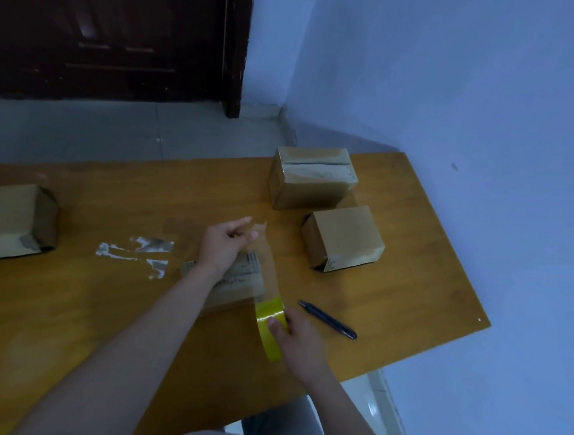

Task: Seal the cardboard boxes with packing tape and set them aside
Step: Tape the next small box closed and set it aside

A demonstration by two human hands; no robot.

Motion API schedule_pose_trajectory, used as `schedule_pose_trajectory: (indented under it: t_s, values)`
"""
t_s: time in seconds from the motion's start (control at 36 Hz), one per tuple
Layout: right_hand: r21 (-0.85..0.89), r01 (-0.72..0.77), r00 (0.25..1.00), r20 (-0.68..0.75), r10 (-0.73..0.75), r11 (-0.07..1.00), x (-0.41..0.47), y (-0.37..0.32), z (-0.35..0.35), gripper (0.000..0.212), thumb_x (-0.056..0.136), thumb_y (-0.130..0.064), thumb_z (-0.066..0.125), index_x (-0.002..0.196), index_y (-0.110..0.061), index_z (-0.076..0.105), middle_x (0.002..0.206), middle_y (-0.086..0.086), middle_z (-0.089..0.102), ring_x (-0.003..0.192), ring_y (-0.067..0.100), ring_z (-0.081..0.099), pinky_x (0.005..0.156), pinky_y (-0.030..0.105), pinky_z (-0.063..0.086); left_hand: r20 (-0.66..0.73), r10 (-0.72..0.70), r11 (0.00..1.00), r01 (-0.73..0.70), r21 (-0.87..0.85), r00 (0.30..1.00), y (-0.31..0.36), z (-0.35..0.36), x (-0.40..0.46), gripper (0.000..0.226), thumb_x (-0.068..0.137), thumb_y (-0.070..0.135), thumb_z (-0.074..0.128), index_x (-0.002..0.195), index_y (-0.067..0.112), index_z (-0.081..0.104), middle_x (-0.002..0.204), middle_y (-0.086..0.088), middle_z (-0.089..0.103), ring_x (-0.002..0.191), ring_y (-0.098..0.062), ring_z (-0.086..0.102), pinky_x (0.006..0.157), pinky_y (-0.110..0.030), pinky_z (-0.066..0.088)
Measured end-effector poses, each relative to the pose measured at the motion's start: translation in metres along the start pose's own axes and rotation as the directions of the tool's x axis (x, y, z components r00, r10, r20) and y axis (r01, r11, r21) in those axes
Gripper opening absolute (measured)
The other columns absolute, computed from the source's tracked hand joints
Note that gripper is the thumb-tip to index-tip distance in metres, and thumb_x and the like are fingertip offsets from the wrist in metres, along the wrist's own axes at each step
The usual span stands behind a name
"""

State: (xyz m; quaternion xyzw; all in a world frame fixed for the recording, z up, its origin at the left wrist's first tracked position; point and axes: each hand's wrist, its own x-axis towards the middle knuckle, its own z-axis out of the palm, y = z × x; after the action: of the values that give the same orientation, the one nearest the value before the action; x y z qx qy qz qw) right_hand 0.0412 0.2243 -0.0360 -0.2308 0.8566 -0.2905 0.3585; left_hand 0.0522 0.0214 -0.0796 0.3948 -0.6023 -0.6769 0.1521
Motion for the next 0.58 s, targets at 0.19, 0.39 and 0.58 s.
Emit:
schedule_pose_trajectory:
  t_s: [0.19, 0.39, 0.58]
  values:
    - [-0.041, 0.025, 1.000, 0.005, -0.024, 0.999, -0.0030, 0.0022, -0.0009, 0.011, 0.098, -0.028, 0.048, 0.089, -0.022, 0.049, 0.067, -0.012, 0.047, 0.054, -0.005, 0.048, 0.051, 0.007, 0.036, -0.017, 0.033, 0.999, -0.033, -0.005, 0.999, 0.0005, 0.0007, -0.0007, 0.011, 0.084, 0.015, 0.071, 0.087, 0.026, 0.070, 0.086, 0.008, 0.067, 0.081, -0.003, 0.060, 0.079, -0.022, 0.046]
    - [-0.070, 0.010, 1.000, 0.005, -0.010, 0.997, -0.0021, 0.0065, -0.0008, 0.012, 0.098, -0.031, 0.048, 0.089, -0.024, 0.050, 0.070, -0.011, 0.051, 0.061, 0.000, 0.048, 0.052, 0.011, 0.037, -0.046, 0.098, 0.994, -0.096, 0.052, 0.994, -0.0021, 0.0025, -0.0001, 0.016, 0.087, 0.018, 0.069, 0.074, 0.026, 0.067, 0.074, 0.004, 0.067, 0.071, -0.010, 0.061, 0.073, -0.026, 0.049]
    - [0.027, 0.012, 1.000, -0.009, -0.011, 1.000, -0.0011, 0.0040, -0.0064, 0.021, 0.096, -0.032, 0.050, 0.093, -0.013, 0.060, 0.080, 0.005, 0.062, 0.070, 0.013, 0.055, 0.063, 0.029, 0.043, -0.071, 0.171, 0.963, -0.151, 0.224, 0.983, -0.0047, 0.0022, 0.0031, 0.005, 0.088, 0.024, 0.068, 0.083, 0.024, 0.066, 0.087, 0.002, 0.058, 0.079, -0.012, 0.054, 0.071, -0.025, 0.045]
